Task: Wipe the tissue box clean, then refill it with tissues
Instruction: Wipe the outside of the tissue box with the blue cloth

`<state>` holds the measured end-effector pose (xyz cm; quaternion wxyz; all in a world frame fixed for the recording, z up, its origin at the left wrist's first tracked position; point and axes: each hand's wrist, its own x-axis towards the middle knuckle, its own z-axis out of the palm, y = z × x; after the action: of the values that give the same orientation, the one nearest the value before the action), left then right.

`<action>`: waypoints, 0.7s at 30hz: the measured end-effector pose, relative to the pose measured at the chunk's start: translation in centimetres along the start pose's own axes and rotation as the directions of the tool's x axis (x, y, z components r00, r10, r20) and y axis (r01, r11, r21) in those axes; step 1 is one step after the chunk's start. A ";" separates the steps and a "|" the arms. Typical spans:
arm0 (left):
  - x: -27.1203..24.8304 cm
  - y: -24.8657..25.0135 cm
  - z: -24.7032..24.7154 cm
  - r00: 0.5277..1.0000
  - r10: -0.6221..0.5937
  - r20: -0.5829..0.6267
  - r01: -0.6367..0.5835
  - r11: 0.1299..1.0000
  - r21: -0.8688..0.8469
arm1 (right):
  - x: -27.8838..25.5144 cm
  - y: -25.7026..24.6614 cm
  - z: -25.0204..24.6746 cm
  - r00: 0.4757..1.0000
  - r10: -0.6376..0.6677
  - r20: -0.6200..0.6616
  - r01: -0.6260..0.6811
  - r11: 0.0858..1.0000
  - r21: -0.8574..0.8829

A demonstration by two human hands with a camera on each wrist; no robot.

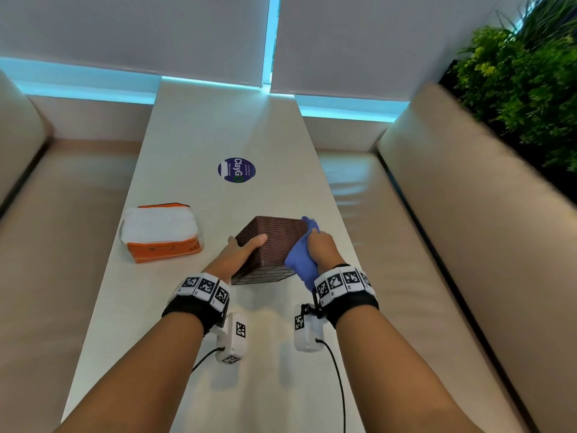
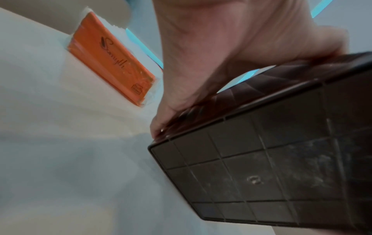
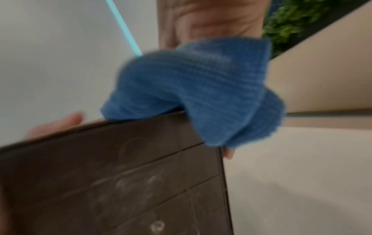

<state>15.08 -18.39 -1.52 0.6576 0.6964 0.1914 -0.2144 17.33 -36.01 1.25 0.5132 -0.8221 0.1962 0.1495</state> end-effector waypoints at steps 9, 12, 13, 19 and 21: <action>1.0 -1.7 -0.9 0.989 0.111 -0.096 -0.089 0.973 0.214 | -1.7 2.7 -0.9 0.982 -0.014 0.187 -0.036 0.965 0.260; 1.5 -2.0 -1.4 0.987 0.125 -0.101 -0.098 0.967 0.236 | -1.4 3.7 -1.6 0.978 -0.030 0.207 -0.046 0.935 0.352; 1.2 -1.8 -1.5 0.984 0.152 -0.095 -0.129 0.968 0.213 | -1.2 4.0 -1.7 0.977 -0.024 0.210 -0.059 0.922 0.382; -0.2 -1.6 -2.3 0.943 0.319 -0.090 -0.322 0.947 -0.019 | -0.5 5.3 -3.0 0.957 -0.050 0.286 -0.136 0.794 0.593; -0.8 -1.2 -2.3 0.928 0.366 -0.065 -0.371 0.921 -0.116 | -0.3 5.1 -2.8 0.950 -0.070 0.303 -0.154 0.741 0.653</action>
<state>13.90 -15.96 -1.95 0.7248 0.6813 0.0839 -0.0597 14.78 -40.53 -1.43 0.7944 -0.5443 0.1728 0.2070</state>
